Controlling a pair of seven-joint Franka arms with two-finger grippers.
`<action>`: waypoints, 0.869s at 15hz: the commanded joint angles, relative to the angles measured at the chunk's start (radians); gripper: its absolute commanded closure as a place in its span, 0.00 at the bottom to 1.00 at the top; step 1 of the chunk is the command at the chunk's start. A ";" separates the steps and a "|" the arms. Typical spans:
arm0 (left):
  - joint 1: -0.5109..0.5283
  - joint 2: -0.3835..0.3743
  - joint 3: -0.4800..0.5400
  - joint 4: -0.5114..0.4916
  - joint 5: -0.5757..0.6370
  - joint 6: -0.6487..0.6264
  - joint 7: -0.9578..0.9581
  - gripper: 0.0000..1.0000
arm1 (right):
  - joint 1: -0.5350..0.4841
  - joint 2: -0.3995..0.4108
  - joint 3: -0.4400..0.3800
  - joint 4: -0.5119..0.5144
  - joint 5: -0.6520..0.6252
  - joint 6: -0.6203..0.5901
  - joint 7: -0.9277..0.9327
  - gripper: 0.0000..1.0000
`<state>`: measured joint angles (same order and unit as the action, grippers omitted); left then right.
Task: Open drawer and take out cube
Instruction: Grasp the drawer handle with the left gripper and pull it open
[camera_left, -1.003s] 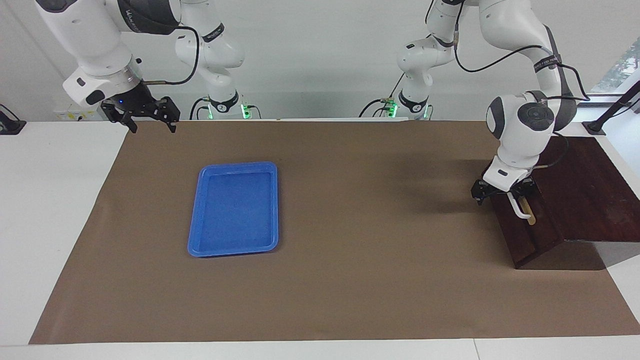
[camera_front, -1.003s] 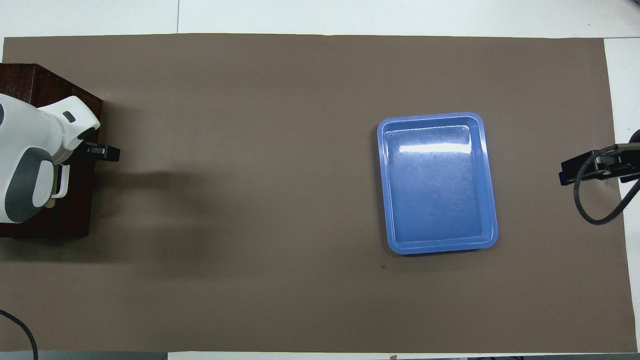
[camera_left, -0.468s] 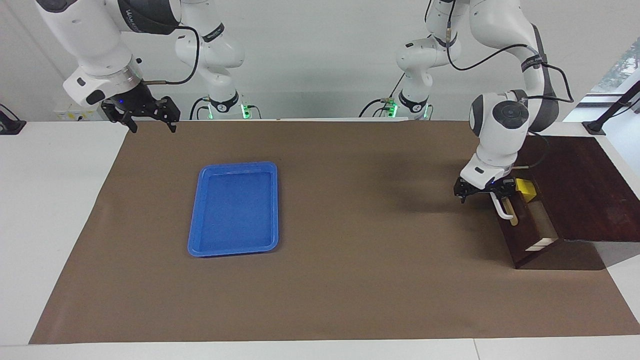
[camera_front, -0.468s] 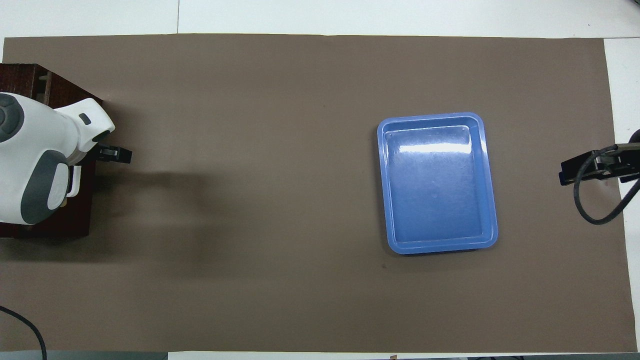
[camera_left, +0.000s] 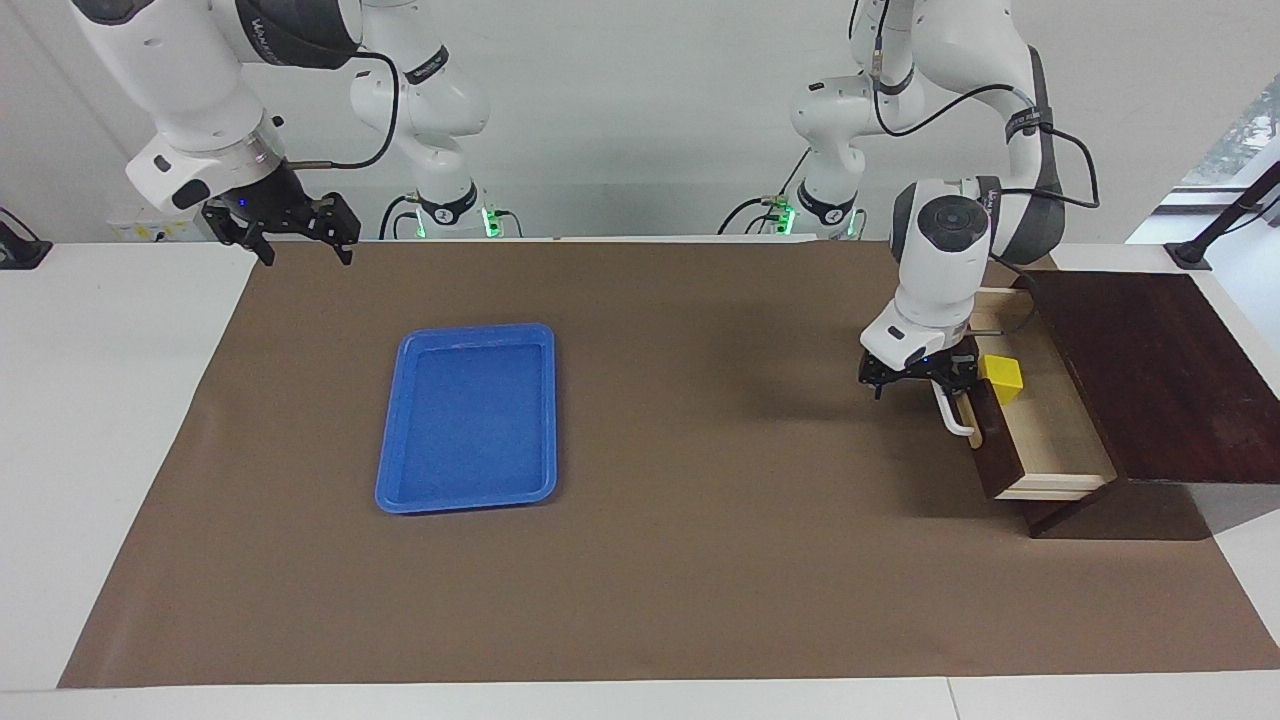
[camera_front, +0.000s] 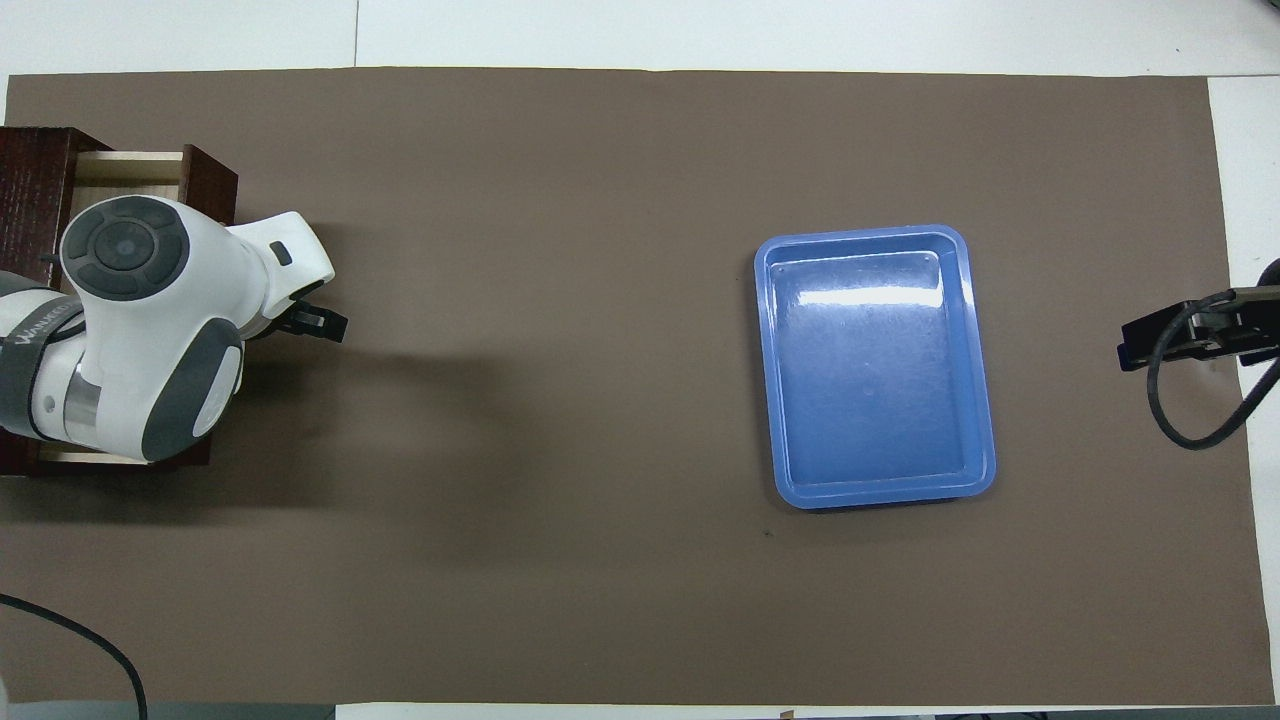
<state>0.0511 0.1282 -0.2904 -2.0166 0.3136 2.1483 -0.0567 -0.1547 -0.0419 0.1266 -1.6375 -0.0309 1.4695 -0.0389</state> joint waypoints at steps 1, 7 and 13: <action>-0.031 -0.010 0.004 -0.004 -0.005 -0.002 -0.015 0.00 | -0.008 -0.009 0.008 -0.004 0.011 -0.009 0.005 0.00; -0.045 0.019 0.004 0.137 -0.004 -0.184 0.009 0.00 | -0.006 -0.012 0.008 -0.011 0.011 -0.011 0.011 0.00; -0.048 0.021 0.005 0.333 -0.088 -0.395 0.026 0.00 | -0.008 -0.023 0.007 -0.034 0.011 -0.005 0.013 0.00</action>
<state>0.0119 0.1356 -0.2969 -1.7788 0.2845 1.8384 -0.0446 -0.1544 -0.0421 0.1267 -1.6425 -0.0308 1.4659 -0.0389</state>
